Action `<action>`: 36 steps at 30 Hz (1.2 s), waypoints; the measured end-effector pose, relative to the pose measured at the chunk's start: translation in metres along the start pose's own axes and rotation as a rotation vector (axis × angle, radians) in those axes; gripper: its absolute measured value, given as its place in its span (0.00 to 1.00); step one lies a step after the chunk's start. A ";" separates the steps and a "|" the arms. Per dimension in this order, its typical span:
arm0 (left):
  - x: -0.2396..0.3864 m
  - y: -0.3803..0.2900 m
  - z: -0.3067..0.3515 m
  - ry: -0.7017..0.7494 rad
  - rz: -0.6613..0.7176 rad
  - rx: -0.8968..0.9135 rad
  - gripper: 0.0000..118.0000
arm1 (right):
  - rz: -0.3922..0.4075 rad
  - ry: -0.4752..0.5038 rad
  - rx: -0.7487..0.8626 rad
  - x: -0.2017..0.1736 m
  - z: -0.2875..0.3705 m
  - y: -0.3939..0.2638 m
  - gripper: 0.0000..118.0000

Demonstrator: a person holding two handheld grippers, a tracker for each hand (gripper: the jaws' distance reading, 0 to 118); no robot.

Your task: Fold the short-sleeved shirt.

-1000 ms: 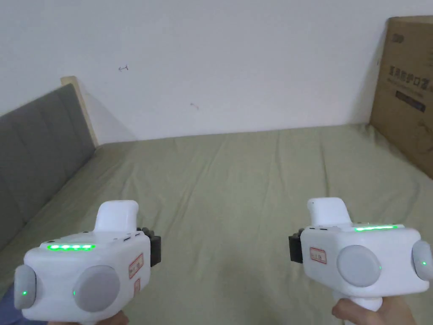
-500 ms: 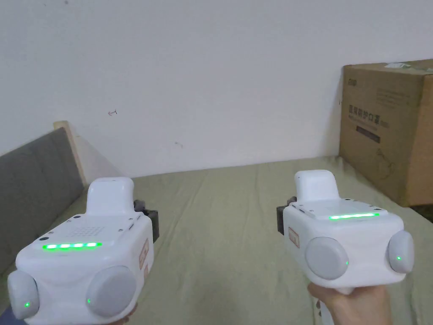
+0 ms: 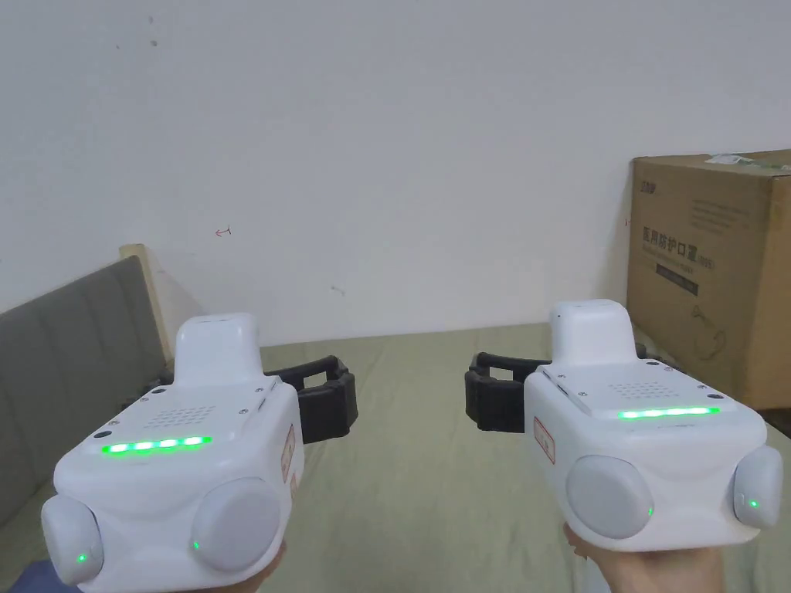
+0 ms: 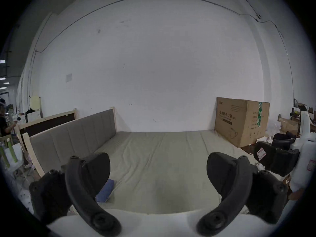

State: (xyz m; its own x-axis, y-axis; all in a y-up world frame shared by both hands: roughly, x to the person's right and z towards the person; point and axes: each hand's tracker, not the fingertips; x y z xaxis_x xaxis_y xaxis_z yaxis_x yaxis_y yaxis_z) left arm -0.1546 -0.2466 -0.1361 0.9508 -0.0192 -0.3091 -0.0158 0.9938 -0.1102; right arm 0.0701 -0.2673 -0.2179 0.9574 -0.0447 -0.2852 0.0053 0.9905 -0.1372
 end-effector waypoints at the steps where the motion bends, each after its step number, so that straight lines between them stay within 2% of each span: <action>1: 0.000 -0.001 0.000 -0.002 -0.002 0.003 0.97 | -0.004 -0.013 -0.002 0.000 0.000 0.001 0.96; 5: 0.006 -0.004 0.001 -0.002 -0.105 0.017 0.97 | -0.035 -0.005 -0.012 0.006 -0.001 0.004 0.96; 7: 0.011 -0.006 0.001 0.024 -0.129 0.029 0.97 | -0.024 -0.006 -0.015 0.004 -0.001 0.003 0.96; 12: 0.010 -0.006 -0.002 -0.012 -0.089 0.011 0.97 | 0.029 -0.016 -0.027 0.004 -0.004 0.003 0.96; 17: 0.012 -0.007 -0.004 0.022 -0.096 0.006 0.97 | 0.016 -0.007 -0.035 0.004 -0.005 0.001 0.96; 31: 0.004 -0.005 -0.012 -0.060 -0.062 -0.069 0.96 | 0.027 -0.003 -0.061 0.003 -0.018 -0.005 0.96; 36: 0.007 -0.011 -0.006 0.020 -0.123 0.006 0.96 | 0.025 -0.007 -0.056 0.002 -0.016 -0.006 0.96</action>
State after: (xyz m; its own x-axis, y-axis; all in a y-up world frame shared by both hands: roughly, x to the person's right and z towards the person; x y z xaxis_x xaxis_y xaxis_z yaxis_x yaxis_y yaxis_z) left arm -0.1493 -0.2581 -0.1429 0.9392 -0.1436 -0.3120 0.1030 0.9843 -0.1431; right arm 0.0680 -0.2752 -0.2326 0.9590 -0.0188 -0.2827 -0.0346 0.9826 -0.1827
